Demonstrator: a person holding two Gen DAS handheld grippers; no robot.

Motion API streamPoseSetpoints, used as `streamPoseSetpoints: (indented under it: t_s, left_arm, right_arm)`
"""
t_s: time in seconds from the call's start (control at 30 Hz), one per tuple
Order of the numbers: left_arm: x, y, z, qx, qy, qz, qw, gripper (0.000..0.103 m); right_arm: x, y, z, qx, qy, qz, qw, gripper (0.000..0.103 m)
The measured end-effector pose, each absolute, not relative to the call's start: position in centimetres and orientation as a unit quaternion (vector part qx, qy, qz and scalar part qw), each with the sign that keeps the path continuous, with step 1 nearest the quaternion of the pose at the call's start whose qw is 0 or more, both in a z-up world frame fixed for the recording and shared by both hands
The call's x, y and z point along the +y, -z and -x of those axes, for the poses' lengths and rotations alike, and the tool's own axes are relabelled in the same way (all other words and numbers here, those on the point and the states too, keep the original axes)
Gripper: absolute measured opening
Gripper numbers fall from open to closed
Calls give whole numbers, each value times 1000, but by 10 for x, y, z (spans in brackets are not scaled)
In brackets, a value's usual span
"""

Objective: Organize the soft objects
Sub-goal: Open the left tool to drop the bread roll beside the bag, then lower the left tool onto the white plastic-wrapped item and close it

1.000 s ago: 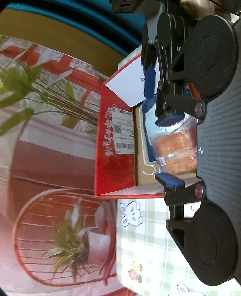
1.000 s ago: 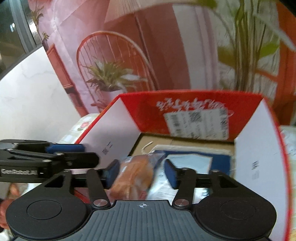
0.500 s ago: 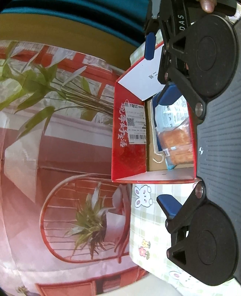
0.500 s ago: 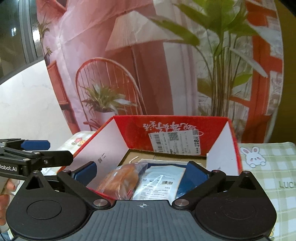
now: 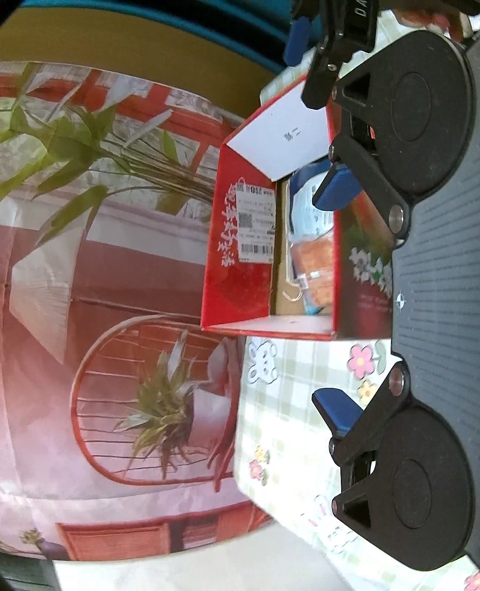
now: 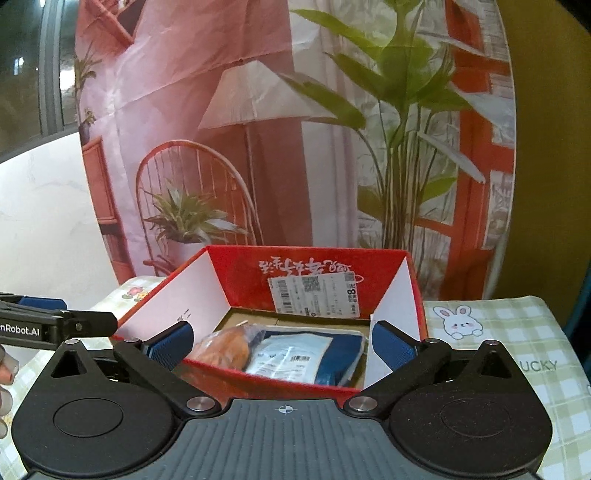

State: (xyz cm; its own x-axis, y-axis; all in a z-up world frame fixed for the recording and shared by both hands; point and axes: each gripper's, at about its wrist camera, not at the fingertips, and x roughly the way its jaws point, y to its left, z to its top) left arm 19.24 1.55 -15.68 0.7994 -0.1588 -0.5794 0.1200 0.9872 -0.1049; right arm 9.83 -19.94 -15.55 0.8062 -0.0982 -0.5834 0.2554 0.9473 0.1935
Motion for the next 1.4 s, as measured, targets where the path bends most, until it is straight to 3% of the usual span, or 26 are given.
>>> streamPoseSetpoints:
  t_s: [0.37, 0.87, 1.2, 1.4]
  left_arm:
    - [22, 163, -174, 269, 51, 36, 961, 103]
    - [28, 186, -168, 319, 60, 40, 945, 101]
    - [27, 206, -175, 365, 97, 60, 924, 82]
    - [32, 225, -187, 400, 103, 84, 907, 73]
  right_arm:
    - [-203, 162, -72, 295, 83, -130, 943, 103]
    - [-209, 177, -66, 328, 87, -145, 930, 103]
    - [-228, 197, -50, 365, 104, -155, 912, 102]
    - [-245, 217, -47, 397, 111, -189, 891, 83]
